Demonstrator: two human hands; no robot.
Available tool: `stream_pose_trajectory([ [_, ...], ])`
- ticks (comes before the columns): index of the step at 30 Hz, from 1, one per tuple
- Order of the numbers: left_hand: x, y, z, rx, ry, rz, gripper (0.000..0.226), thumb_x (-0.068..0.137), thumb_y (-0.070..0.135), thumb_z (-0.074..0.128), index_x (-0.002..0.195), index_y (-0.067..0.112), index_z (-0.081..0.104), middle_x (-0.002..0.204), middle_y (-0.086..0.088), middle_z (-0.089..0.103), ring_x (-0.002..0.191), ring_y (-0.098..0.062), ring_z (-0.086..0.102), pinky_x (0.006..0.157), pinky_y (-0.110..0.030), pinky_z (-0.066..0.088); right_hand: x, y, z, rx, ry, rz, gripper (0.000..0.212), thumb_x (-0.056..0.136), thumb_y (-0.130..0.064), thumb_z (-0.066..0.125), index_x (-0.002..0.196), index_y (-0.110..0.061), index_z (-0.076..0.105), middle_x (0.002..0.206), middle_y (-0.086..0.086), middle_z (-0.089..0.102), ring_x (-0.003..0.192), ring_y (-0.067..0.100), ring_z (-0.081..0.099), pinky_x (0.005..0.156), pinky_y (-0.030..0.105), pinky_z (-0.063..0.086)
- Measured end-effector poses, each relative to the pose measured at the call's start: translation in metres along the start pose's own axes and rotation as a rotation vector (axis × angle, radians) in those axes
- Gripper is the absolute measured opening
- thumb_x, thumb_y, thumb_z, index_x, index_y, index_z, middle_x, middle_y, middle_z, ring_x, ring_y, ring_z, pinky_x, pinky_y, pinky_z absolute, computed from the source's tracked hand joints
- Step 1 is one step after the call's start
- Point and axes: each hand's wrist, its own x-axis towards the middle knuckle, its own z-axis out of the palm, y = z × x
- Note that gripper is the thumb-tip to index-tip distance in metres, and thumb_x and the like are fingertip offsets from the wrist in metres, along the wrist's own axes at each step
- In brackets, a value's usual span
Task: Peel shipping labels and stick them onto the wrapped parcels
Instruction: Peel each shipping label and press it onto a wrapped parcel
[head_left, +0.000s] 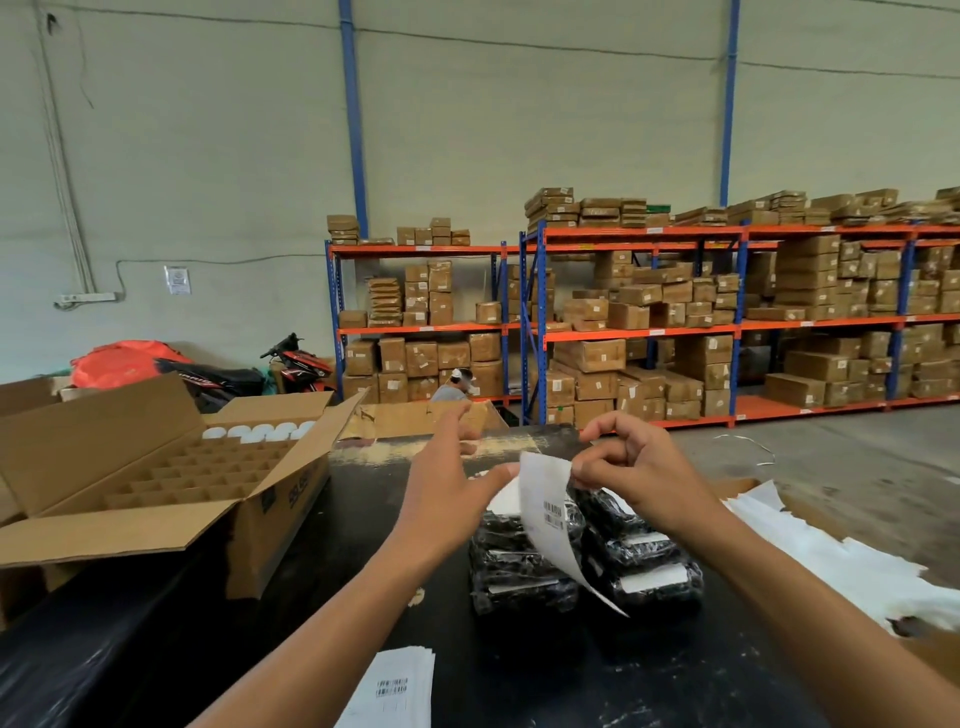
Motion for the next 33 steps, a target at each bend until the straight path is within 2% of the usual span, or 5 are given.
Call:
stream_pose_trajectory([
  [7, -0.011, 0.019, 0.014, -0.242, -0.154, -0.004, 0.058, 0.084, 0.019, 0.072, 0.134, 0.024, 0.045, 0.090, 0.005, 0.072, 0.086, -0.008, 0.070, 0.085, -0.027, 0.054, 0.000, -0.002, 0.017, 0.027, 0.026, -0.031, 0.024, 0.080, 0.005, 0.065, 0.091, -0.012, 0.052, 0.070, 0.006, 0.073, 0.072, 0.029, 0.063, 0.077, 0.047, 0.050],
  [11, -0.013, 0.019, 0.013, -0.260, -0.136, 0.006, 0.052, 0.085, 0.011, 0.069, 0.130, 0.024, 0.048, 0.091, 0.002, 0.074, 0.087, -0.006, 0.070, 0.085, -0.023, 0.055, -0.002, -0.004, 0.017, -0.019, 0.001, -0.047, 0.025, 0.080, 0.004, 0.066, 0.091, -0.013, 0.052, 0.069, 0.004, 0.073, 0.073, 0.019, 0.068, 0.082, 0.037, 0.054],
  [23, -0.013, 0.012, 0.010, -0.249, -0.029, -0.042, 0.045, 0.088, 0.009, 0.065, 0.125, 0.029, 0.047, 0.084, 0.004, 0.075, 0.084, -0.004, 0.069, 0.088, -0.022, 0.049, -0.009, 0.004, 0.012, -0.132, -0.014, 0.000, 0.027, 0.080, -0.001, 0.067, 0.096, -0.017, 0.053, 0.071, 0.005, 0.073, 0.074, 0.018, 0.070, 0.082, 0.035, 0.056],
  [30, -0.015, 0.012, 0.012, -0.288, -0.038, -0.029, 0.046, 0.089, 0.012, 0.065, 0.127, 0.028, 0.045, 0.083, 0.001, 0.075, 0.084, -0.002, 0.068, 0.088, -0.021, 0.048, -0.007, 0.003, 0.025, -0.091, 0.022, 0.019, 0.028, 0.085, -0.029, 0.067, 0.106, -0.023, 0.050, 0.080, 0.006, 0.073, 0.076, 0.012, 0.070, 0.077, 0.030, 0.053],
  [33, -0.015, 0.012, 0.011, -0.301, -0.046, -0.029, 0.047, 0.089, 0.012, 0.065, 0.129, 0.025, 0.045, 0.084, 0.001, 0.075, 0.086, -0.005, 0.069, 0.089, -0.023, 0.049, -0.005, 0.003, 0.033, -0.076, 0.026, 0.006, 0.024, 0.086, -0.023, 0.066, 0.105, -0.021, 0.051, 0.072, 0.004, 0.071, 0.070, 0.009, 0.067, 0.075, 0.030, 0.053],
])
